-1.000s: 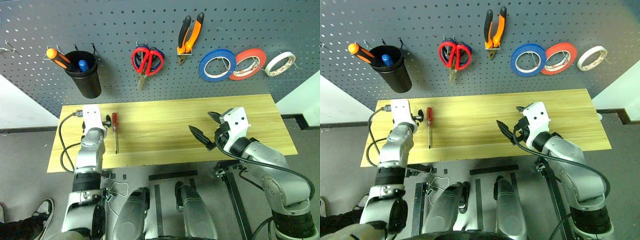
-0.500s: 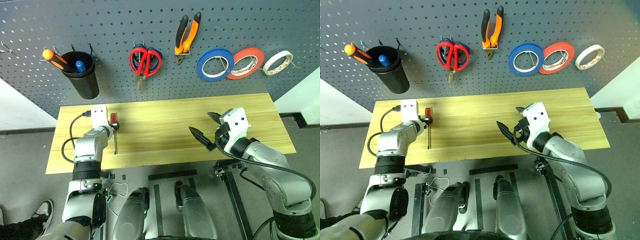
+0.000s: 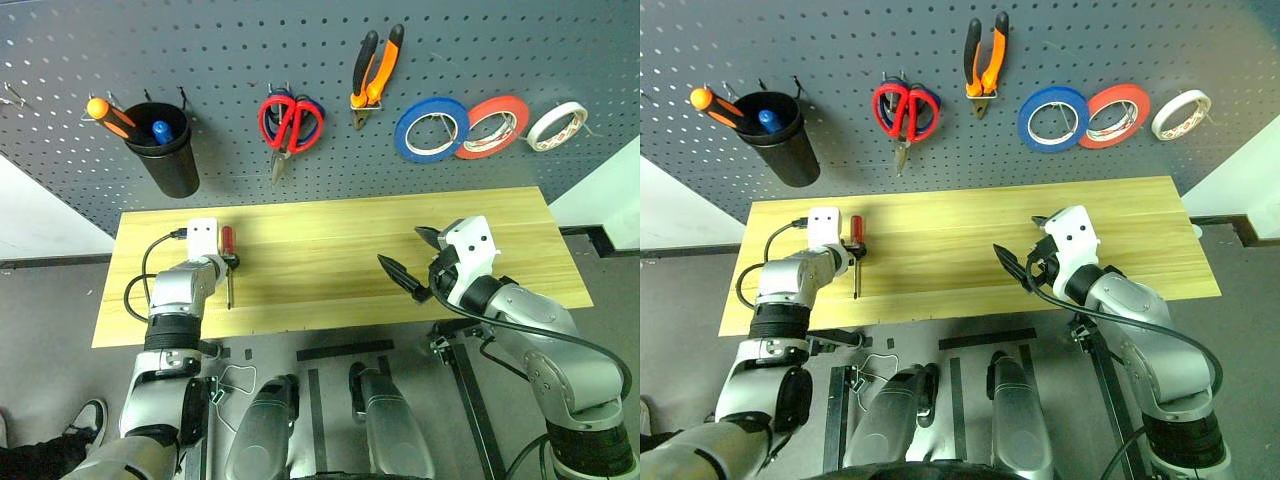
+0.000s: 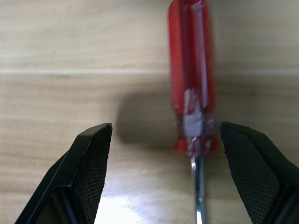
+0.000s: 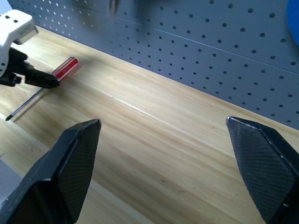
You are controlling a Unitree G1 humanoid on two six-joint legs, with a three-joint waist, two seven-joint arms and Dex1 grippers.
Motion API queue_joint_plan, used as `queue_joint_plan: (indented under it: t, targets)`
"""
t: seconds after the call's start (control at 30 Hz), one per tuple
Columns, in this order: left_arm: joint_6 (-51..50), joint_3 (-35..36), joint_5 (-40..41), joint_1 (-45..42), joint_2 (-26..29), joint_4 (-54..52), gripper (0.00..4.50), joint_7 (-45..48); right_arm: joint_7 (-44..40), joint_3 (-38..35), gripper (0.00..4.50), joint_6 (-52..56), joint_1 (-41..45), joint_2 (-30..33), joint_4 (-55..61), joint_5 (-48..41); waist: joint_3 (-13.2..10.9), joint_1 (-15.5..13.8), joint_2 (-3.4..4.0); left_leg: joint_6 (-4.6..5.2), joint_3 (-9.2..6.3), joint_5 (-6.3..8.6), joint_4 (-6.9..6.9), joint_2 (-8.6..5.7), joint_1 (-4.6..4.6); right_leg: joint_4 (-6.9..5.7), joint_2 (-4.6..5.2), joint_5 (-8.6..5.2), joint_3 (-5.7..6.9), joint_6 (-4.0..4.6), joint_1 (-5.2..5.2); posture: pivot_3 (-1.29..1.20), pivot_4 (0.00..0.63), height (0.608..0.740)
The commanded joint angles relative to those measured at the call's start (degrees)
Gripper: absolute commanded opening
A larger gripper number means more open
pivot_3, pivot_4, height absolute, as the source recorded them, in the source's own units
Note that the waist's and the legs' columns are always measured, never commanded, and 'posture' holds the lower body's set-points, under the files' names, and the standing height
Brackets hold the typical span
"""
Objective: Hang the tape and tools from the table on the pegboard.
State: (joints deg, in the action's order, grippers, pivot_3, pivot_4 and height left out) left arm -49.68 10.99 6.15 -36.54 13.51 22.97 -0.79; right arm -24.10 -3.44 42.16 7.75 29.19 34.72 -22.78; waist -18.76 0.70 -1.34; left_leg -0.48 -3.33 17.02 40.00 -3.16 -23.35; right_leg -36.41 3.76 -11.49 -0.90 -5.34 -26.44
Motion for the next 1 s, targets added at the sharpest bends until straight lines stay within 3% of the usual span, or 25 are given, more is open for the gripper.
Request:
queue_joint_plan:
  t: [0.03, 0.4, 0.5, 0.73, 1.0]
  targets:
    - [0.7, -0.7, -0.4, -0.9, 0.1, -0.4, 3.83, 0.5, 0.0, -0.2, 4.5, -0.2, 0.0, 0.2, 2.5, -0.5, 0.0, 0.0, 0.0, 0.0, 0.0, 0.0, -0.01, 0.0, 0.0, 0.02, 0.0, 0.0, 0.0, 0.0, 0.0, 0.0, 0.321, 0.74]
    - [0.5, -0.2, -0.2, -0.6, 0.1, 0.2, 3.83, -0.3, -0.1, -0.3, 4.5, -0.6, 0.0, 0.2, 2.2, -0.3, 0.0, 0.0, 0.0, 0.0, 0.0, 0.0, -0.05, 0.0, -0.01, 0.07, 0.02, 0.0, 0.0, 0.0, 0.0, 0.0, 0.312, 0.74]
    - [1.4, -0.5, -0.1, -0.3, 0.1, 0.0, 3.25, 0.3, -0.1, -0.3, 4.5, -0.6, 0.0, 0.2, 2.2, -0.3, 0.0, 0.0, 0.0, 0.0, -0.01, 0.0, -0.05, 0.01, -0.01, 0.07, 0.03, 0.0, 0.0, 0.0, 0.0, 0.0, 0.313, 0.74]
    - [1.0, -0.7, 0.0, -0.4, -0.3, -0.3, 0.77, 0.3, -0.1, -0.3, 4.5, -0.6, -0.1, 0.2, 2.1, -0.3, 0.0, 0.0, 0.0, 0.0, -0.01, 0.0, -0.05, 0.01, -0.01, 0.08, 0.03, 0.0, 0.0, 0.0, 0.0, 0.0, 0.311, 0.74]
    - [-0.5, -2.2, 1.0, 0.4, -1.1, -6.3, 0.65, 2.9, -0.3, 0.0, 4.5, -1.3, 0.4, 0.1, 1.2, 0.1, 0.0, 0.0, 0.0, -0.01, -0.01, 0.0, -0.07, 0.01, -0.01, 0.09, 0.04, 0.0, 0.0, 0.0, 0.0, 0.01, 0.303, 0.74]
